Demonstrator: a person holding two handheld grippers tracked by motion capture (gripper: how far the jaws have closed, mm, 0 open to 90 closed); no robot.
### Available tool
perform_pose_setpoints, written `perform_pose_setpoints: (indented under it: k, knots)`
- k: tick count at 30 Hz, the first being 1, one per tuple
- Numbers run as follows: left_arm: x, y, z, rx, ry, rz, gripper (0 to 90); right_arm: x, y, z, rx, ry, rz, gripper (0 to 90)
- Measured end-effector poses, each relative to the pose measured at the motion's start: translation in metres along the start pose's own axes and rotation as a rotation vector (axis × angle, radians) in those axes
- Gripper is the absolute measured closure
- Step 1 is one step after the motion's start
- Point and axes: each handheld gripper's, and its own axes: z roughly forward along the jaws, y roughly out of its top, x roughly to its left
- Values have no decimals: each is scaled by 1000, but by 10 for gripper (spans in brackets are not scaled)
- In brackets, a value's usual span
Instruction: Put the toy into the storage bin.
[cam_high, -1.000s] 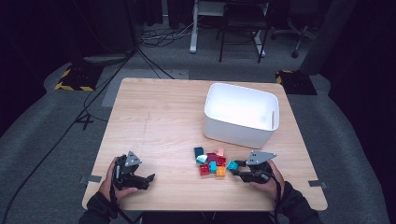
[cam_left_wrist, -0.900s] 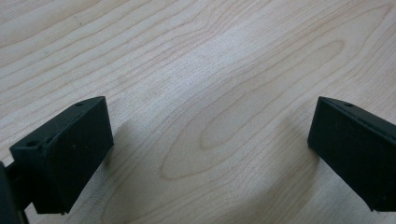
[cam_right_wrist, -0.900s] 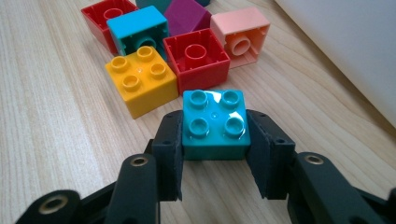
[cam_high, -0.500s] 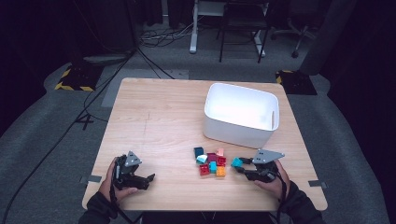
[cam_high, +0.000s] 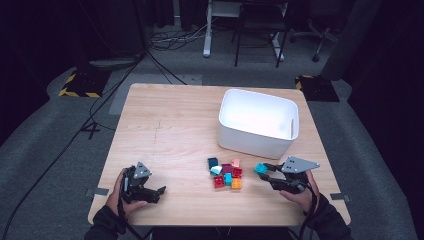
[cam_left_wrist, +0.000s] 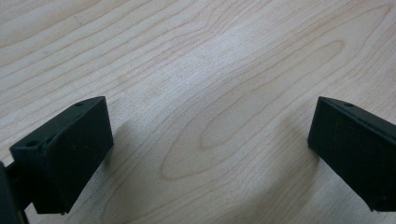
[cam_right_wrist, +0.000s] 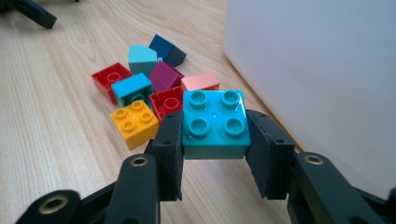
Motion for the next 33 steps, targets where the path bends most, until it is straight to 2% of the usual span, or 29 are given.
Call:
perform_pose_setpoints:
  k: [16, 21, 33]
  knots:
    - [0, 0, 0, 0, -8, -5, 2, -4, 18, -25, -67, -42, -1, 594]
    - [0, 0, 0, -2, -4, 0, 3, -5, 30, -37, -92, -66, 5, 595]
    - [0, 0, 0, 4, -12, -7, 2, -14, 64, -61, -133, -106, -18, 594]
